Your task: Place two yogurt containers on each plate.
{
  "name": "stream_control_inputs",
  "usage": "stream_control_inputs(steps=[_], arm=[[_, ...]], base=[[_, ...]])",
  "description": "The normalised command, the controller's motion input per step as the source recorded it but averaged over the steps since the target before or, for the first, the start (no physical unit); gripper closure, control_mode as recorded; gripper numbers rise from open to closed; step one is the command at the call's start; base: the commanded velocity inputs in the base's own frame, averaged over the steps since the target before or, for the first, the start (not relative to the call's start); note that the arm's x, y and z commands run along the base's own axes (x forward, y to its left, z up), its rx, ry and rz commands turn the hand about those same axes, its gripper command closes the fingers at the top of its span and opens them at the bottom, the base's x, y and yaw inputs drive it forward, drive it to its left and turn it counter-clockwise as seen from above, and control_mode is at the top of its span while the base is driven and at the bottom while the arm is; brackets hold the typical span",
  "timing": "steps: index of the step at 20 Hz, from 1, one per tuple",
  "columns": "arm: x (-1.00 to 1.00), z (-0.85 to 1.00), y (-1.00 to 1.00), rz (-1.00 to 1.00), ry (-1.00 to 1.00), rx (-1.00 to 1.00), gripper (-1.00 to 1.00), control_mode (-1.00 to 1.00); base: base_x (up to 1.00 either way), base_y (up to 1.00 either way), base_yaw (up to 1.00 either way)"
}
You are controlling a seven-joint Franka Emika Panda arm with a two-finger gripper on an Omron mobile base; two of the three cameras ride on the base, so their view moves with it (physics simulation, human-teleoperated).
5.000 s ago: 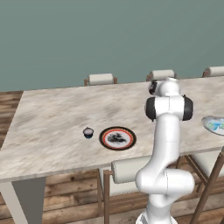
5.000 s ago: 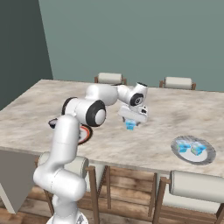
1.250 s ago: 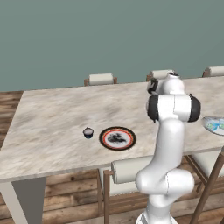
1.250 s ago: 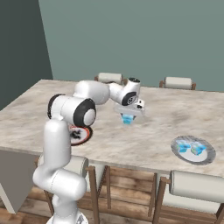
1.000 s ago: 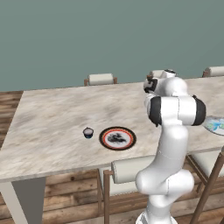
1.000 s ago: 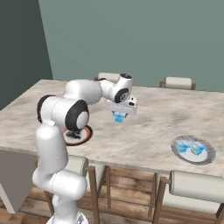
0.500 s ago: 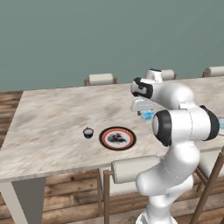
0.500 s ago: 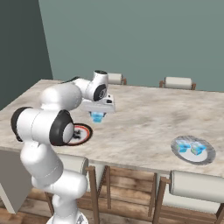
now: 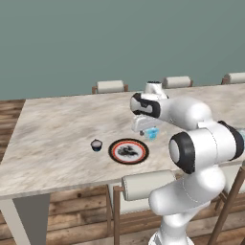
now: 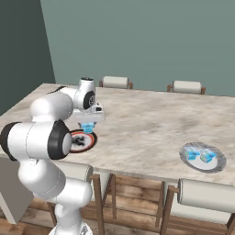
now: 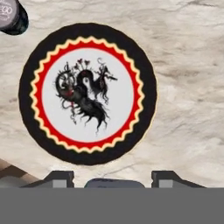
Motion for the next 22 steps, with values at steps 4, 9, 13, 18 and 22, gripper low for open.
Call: stream_control_inputs(steps=[4, 9, 13, 18, 22], arm=[[0.07, -0.38, 0.04, 0.02, 0.05, -0.04, 1.0, -1.0], [0.37, -0.56, 0.22, 0.0, 0.01, -0.02, 1.0, -1.0], [-0.01, -0.18, 0.18, 0.0, 0.0, 0.0, 1.0, -1.0], [0.03, -0.23, 0.22, 0.0, 0.0, 0.0, 1.0, -1.0], [0.0, -0.31, 0.11, 0.0, 0.0, -0.01, 1.0, -1.0]], base=[[0.0, 0.0, 0.0], [0.0, 0.0, 0.0], [0.0, 0.0, 0.0], [0.0, 0.0, 0.0], [0.0, 0.0, 0.0]])
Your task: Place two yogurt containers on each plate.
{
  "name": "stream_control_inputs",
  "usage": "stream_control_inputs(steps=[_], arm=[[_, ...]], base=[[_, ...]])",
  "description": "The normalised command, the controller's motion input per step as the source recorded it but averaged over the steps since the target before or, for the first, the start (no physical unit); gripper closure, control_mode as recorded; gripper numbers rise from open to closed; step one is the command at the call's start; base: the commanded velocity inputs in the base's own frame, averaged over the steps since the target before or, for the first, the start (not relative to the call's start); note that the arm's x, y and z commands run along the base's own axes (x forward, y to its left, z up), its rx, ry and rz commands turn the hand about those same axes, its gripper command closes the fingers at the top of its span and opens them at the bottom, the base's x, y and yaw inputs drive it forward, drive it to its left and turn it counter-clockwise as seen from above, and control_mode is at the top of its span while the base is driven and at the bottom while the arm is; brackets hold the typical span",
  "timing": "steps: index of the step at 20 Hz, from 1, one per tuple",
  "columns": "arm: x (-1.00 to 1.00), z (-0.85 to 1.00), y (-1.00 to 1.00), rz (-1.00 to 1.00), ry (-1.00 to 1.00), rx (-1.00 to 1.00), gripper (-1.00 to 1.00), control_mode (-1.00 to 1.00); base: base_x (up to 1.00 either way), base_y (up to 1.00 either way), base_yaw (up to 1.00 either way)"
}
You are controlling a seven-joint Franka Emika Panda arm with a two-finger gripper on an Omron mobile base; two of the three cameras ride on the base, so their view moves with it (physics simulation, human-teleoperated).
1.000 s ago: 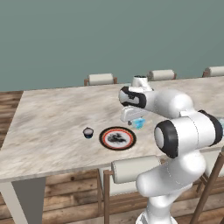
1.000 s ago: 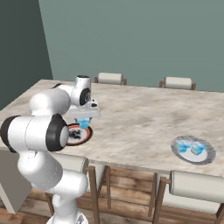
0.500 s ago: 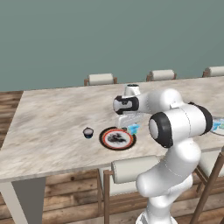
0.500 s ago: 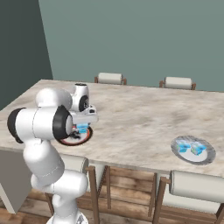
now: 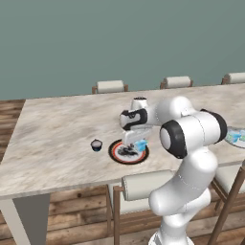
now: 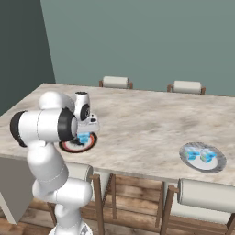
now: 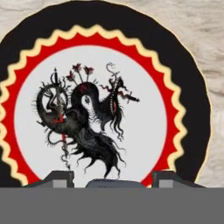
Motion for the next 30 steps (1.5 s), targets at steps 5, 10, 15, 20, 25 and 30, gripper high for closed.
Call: stream_control_inputs(steps=[5, 10, 15, 20, 25, 30], arm=[[0.01, -0.27, 0.06, 0.0, 0.0, 0.0, 1.0, -1.0], [0.1, -0.03, 0.05, 0.0, 0.0, 0.0, 1.0, -1.0], [0.07, 0.0, 0.09, 0.0, 0.0, 0.0, 1.0, -1.0], [0.03, 0.0, 0.03, 0.0, 0.0, 0.0, 1.0, -1.0], [0.0, -0.05, 0.0, 0.0, 0.0, 0.0, 1.0, -1.0], [0.0, -0.03, 0.0, 0.0, 0.0, 0.0, -1.0, -1.0]], base=[[0.0, 0.0, 0.0], [0.0, 0.0, 0.0], [0.0, 0.0, 0.0], [0.0, 0.0, 0.0], [0.0, 0.0, 0.0], [0.0, 0.0, 0.0]])
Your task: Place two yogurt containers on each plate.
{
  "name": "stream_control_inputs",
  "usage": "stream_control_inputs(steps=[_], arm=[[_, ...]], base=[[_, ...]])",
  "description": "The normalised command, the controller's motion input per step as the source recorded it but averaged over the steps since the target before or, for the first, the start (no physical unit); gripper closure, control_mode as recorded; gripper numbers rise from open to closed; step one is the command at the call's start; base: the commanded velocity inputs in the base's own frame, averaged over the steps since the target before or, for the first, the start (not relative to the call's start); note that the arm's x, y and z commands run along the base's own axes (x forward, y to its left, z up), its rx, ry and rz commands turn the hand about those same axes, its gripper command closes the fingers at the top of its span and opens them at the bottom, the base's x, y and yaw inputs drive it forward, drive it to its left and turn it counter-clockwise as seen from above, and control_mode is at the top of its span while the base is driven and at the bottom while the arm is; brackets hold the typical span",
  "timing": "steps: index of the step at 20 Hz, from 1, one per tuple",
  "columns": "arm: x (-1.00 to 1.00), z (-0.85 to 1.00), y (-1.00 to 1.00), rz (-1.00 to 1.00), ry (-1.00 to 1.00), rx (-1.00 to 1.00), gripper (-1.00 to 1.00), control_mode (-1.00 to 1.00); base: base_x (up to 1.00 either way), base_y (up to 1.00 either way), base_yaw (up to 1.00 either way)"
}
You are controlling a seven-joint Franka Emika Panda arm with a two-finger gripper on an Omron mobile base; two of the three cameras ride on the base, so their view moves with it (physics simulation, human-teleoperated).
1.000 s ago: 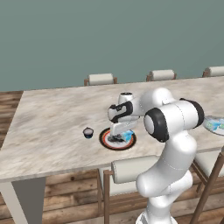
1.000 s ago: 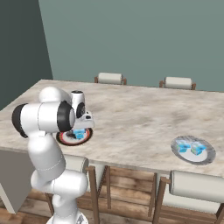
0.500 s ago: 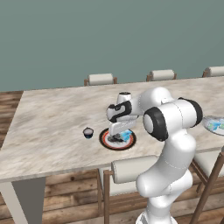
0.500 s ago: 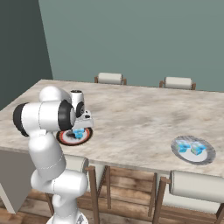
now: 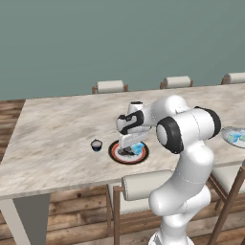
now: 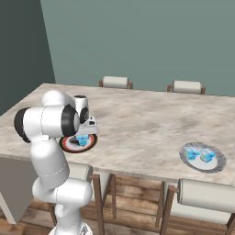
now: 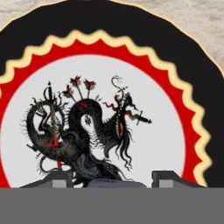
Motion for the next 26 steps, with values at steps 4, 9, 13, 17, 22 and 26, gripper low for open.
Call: stream_control_inputs(steps=[4, 9, 13, 17, 22, 26], arm=[[0.0, 0.0, 0.0, 0.0, 0.0, 0.0, -1.0, -1.0], [0.0, 0.0, 0.0, 0.0, 0.0, 0.0, -1.0, -1.0], [0.0, 0.0, 0.0, 0.0, 0.0, 0.0, -1.0, -1.0], [0.0, 0.11, 0.0, 0.0, 0.0, 0.0, -1.0, -1.0], [0.0, 0.54, 0.0, 0.0, 0.0, 0.01, -1.0, -1.0], [0.0, 0.71, 0.0, 0.0, -0.05, 0.08, -1.0, -1.0]], base=[[0.0, 0.0, 0.0], [0.0, 0.0, 0.0], [0.0, 0.0, 0.0], [0.0, 0.0, 0.0], [0.0, 0.0, 0.0], [0.0, 0.0, 0.0]])
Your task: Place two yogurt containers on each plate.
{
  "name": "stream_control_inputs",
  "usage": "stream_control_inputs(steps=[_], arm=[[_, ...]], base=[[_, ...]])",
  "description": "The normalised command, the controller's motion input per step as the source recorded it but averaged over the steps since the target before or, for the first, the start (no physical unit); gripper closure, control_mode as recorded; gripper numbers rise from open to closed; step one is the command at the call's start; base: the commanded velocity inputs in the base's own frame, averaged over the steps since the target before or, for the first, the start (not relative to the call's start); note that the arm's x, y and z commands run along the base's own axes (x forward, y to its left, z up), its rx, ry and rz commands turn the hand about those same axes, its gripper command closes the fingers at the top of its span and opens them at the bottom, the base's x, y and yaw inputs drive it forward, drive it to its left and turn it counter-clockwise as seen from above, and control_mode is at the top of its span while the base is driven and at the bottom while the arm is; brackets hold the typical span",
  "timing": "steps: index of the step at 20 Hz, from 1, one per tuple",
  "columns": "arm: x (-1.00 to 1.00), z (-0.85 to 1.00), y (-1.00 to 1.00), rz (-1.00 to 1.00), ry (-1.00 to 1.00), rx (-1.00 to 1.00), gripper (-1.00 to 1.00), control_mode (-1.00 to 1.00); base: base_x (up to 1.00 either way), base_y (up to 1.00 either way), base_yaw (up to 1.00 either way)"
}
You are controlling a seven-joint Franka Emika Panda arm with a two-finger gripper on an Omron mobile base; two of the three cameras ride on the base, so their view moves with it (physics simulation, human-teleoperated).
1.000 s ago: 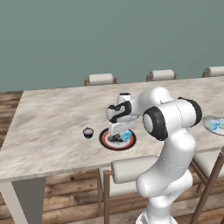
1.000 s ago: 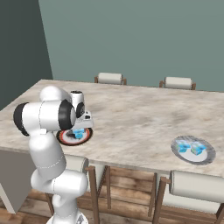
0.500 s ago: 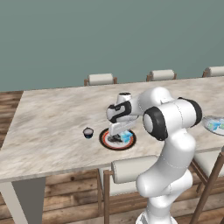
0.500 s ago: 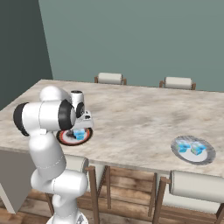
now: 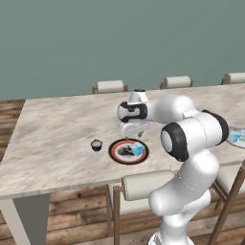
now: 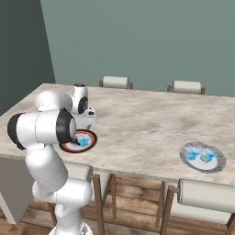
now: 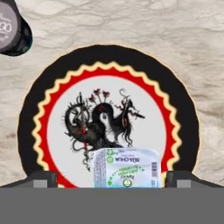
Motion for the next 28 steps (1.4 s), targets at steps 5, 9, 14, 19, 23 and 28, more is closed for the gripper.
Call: stream_control_inputs(steps=[5, 9, 14, 19, 23, 28], arm=[[-0.03, 0.58, 0.06, 0.0, -0.09, 0.09, -1.0, -1.0], [-0.24, 0.19, 0.53, 0.0, -0.14, 0.05, -1.0, -1.0], [-0.07, 0.03, 0.95, 0.0, -0.12, 0.02, -1.0, -1.0], [0.0, 0.03, 0.94, 0.0, -0.1, 0.0, -1.0, -1.0], [0.1, 0.0, 0.57, -0.08, -0.01, 0.0, -1.0, -1.0], [0.24, -0.07, 0.12, -0.19, 0.0, -0.01, -1.0, -1.0]], base=[[0.0, 0.0, 0.0], [0.0, 0.0, 0.0], [0.0, 0.0, 0.0], [0.0, 0.0, 0.0], [0.0, 0.0, 0.0], [0.0, 0.0, 0.0]])
